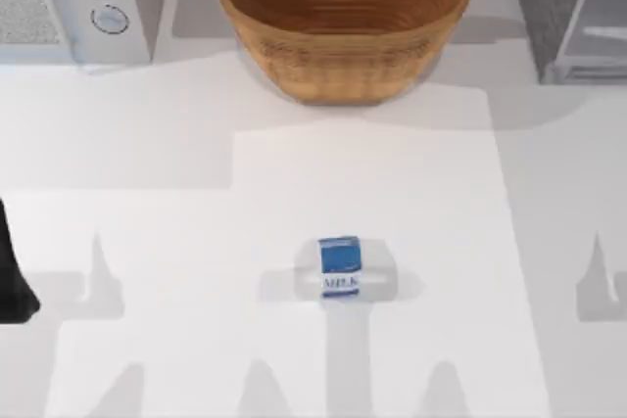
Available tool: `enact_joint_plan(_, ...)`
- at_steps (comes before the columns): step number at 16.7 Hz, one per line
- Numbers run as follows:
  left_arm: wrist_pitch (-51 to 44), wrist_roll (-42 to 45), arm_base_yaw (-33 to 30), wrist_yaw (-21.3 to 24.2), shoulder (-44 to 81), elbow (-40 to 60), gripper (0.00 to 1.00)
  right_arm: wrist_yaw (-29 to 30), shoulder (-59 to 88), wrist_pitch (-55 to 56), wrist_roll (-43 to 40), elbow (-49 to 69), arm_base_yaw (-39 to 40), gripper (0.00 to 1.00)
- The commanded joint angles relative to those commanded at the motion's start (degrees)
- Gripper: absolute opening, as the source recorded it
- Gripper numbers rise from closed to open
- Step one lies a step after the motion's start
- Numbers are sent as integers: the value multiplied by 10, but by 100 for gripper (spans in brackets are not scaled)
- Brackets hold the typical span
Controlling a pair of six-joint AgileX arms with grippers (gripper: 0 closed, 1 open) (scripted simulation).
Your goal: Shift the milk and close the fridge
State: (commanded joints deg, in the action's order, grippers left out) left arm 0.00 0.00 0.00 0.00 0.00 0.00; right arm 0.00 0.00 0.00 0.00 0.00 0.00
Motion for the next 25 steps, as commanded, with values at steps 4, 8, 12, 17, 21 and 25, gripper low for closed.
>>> enact_joint_plan(4, 0, 0, 0, 0, 0, 0, 100, 20, 18, 20, 0, 4, 20, 100)
enact_joint_plan(8, 0, 0, 0, 0, 0, 0, 100, 128, 102, 116, -1, 16, 128, 100)
enact_joint_plan(12, 0, 0, 0, 0, 0, 0, 100, 285, 223, 241, -1, 24, 283, 100)
enact_joint_plan(17, 0, 0, 0, 0, 0, 0, 100, 461, 372, 368, 6, 19, 458, 100)
enact_joint_plan(21, 0, 0, 0, 0, 0, 0, 100, 528, 435, 415, 10, 14, 525, 100)
enact_joint_plan(25, 0, 0, 0, 0, 0, 0, 100, 532, 440, 418, 10, 14, 529, 100)
